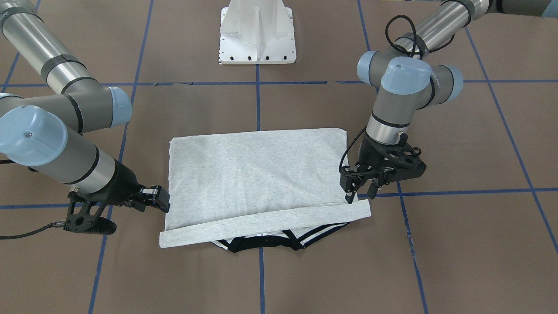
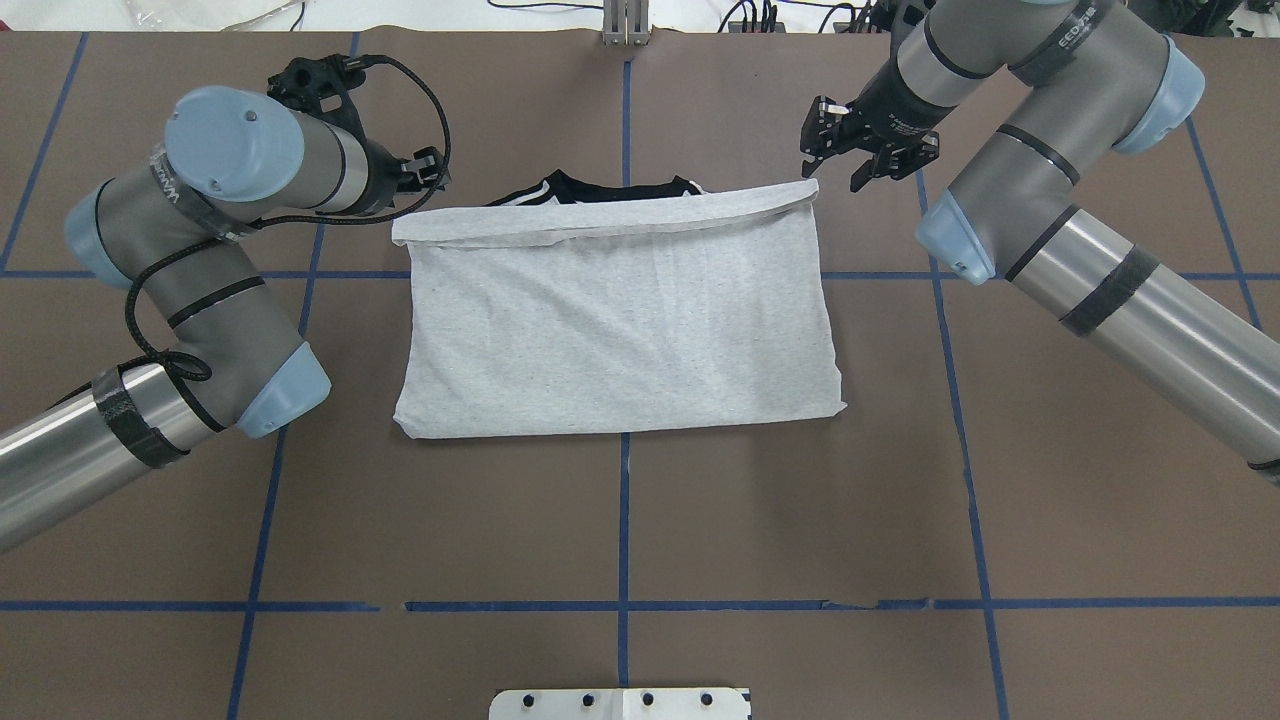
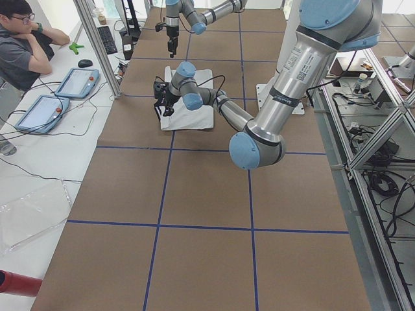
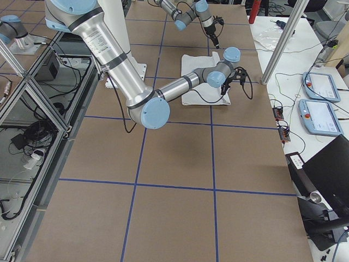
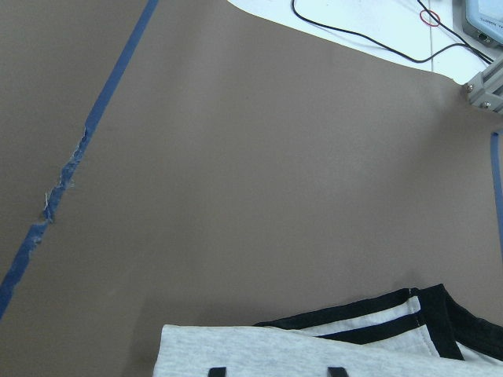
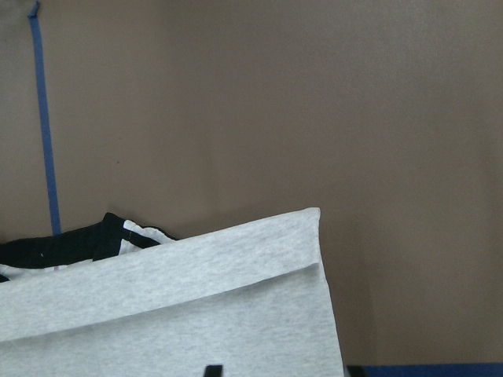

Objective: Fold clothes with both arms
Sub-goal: 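Release the hem at the collar and raise both grippers, then move the right gripper down to the folded shirt's side edge and grasp it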

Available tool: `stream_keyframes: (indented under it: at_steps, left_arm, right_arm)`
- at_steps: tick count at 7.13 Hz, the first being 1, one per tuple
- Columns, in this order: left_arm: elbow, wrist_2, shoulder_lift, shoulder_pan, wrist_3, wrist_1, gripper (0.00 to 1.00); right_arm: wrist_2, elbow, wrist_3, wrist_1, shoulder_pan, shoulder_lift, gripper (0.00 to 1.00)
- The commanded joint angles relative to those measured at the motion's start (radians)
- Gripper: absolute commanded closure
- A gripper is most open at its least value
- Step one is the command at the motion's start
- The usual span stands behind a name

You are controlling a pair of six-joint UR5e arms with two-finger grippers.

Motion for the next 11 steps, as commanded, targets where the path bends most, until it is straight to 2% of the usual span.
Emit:
stream_keyframes:
  at_steps: [1,3,4,6,9,10,11]
  left_arm:
    - [-0.005,-0.004,0.000,-0.004,0.005,0.000,0.00]
    - [-0.028,-0.005,0.006,-0.005,0.005,0.000,0.00]
    - [-0.038,-0.005,0.009,-0.005,0.005,0.000,0.00]
    - [-0.054,-0.005,0.009,-0.005,0.003,0.008,0.00]
    - [-0.069,-0.005,0.010,-0.005,0.002,0.014,0.00]
    - [-0.069,-0.005,0.010,-0.005,0.002,0.014,0.00]
    - [-0.069,-0.005,0.010,-0.005,0.003,0.014,0.00]
  right_arm:
    - [-0.012,0.067,0.051,0.000,-0.036,-0.028,0.00]
    - [-0.142,0.278,0.109,-0.014,-0.175,-0.166,0.00]
    - [-0.157,0.305,0.140,-0.017,-0.212,-0.182,0.00]
    - [-0.206,0.299,0.159,-0.017,-0.264,-0.231,0.01]
    - [-0.202,0.290,0.159,-0.018,-0.280,-0.268,0.01]
    - [-0.202,0.287,0.159,-0.018,-0.287,-0.269,0.10]
    - [-0.202,0.279,0.159,-0.018,-0.297,-0.268,0.14]
